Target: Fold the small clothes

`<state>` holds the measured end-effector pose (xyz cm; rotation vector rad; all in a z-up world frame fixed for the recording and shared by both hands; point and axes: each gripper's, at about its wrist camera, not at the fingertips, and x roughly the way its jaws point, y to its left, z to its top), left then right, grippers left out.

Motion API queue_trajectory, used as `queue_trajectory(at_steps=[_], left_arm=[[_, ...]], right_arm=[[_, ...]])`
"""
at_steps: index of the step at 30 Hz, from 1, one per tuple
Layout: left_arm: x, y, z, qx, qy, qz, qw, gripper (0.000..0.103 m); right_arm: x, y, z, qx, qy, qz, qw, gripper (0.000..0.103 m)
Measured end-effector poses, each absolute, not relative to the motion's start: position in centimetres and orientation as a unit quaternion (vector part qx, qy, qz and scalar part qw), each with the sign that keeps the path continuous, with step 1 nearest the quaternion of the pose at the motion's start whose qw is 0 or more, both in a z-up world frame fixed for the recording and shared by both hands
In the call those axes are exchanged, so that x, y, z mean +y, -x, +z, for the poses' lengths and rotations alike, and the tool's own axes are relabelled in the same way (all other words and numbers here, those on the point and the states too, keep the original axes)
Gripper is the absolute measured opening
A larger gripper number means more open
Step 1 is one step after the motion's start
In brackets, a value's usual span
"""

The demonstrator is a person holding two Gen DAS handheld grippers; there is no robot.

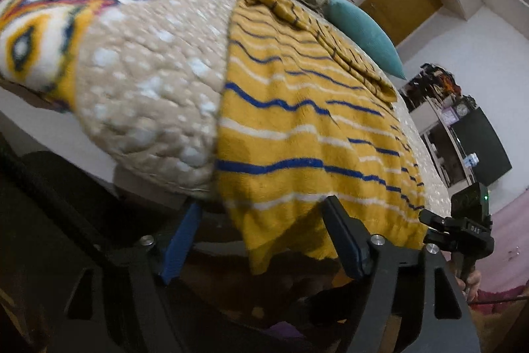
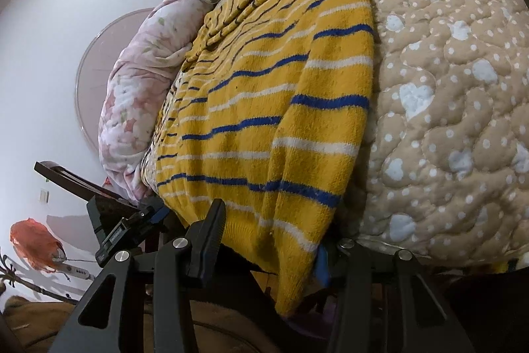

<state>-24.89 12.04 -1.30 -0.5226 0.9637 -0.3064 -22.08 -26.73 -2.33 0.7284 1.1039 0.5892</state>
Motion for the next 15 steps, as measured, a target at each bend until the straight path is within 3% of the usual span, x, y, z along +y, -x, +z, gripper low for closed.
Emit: queue_trajectory(at_steps=[2, 4, 5, 6, 7, 9, 15], left_arm=[[11.6, 24.6, -2.0, 0.466, 0.261, -0.163, 0.830, 0.073], [11.4, 24.6, -2.2, 0.470, 0.272, -0.179, 0.821, 0.028], [11.4, 24.7, -2.1, 0.473, 0.273, -0.181, 0.818, 0.021], [11.4, 24.8, -1.9, 0.471, 0.273, -0.181, 0.819, 0.016], [11.5, 25.1, -1.4, 0.468, 0.273, -0.180, 0.821, 0.010], [11.5, 25.8, 0.0, 0.457, 0.267, -0.182, 0.829, 0.008], [11.6, 27.3, 5.6, 0.410, 0.246, -0.199, 0.856, 0.008]], right_arm=[[-26.3, 22.0, -2.4, 0.508, -0.330, 0.271, 0.748, 0.051], [-25.9, 21.9, -2.4, 0.510, -0.327, 0.271, 0.748, 0.050], [-25.9, 21.9, -2.4, 0.510, -0.327, 0.271, 0.748, 0.049], [-25.8, 21.9, -2.4, 0.512, -0.325, 0.271, 0.748, 0.042], [-25.6, 21.9, -2.3, 0.514, -0.321, 0.267, 0.749, 0.027], [-25.3, 22.0, -2.1, 0.517, -0.311, 0.263, 0.753, 0.016], [-23.9, 22.8, 1.3, 0.493, -0.260, 0.279, 0.782, 0.012]])
